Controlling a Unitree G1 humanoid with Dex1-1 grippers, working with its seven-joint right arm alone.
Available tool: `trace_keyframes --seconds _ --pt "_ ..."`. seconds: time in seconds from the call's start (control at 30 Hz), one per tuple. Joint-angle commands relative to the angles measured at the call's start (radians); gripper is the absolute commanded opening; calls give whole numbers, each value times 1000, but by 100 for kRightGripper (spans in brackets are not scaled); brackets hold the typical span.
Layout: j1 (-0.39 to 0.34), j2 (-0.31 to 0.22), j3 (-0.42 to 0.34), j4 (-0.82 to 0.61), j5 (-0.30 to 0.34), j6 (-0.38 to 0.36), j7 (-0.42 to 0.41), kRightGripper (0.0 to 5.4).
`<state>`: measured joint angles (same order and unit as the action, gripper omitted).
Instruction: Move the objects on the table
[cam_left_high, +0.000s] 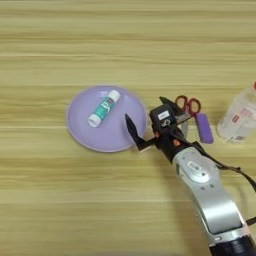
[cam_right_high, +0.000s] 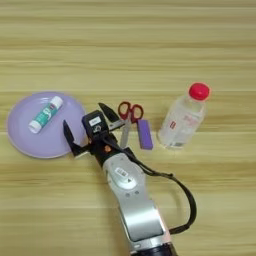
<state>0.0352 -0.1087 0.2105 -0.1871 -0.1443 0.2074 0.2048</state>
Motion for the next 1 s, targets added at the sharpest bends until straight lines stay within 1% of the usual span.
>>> trace_keyframes --seconds 0.03,0.23,0.47,0.6,0.7,0.8,1.0 --pt "-67 13 11 -25 3 0 2 539" --pt "-82 25 42 13 0 10 3 539" --pt "-145 26 84 96 -28 12 18 539" --pt "-185 25 79 174 -27 8 26 539" --pt "-195 25 82 194 -22 17 37 539" --pt "-200 22 85 211 -20 32 57 539" --pt "-186 -14 54 188 11 111 121 539"
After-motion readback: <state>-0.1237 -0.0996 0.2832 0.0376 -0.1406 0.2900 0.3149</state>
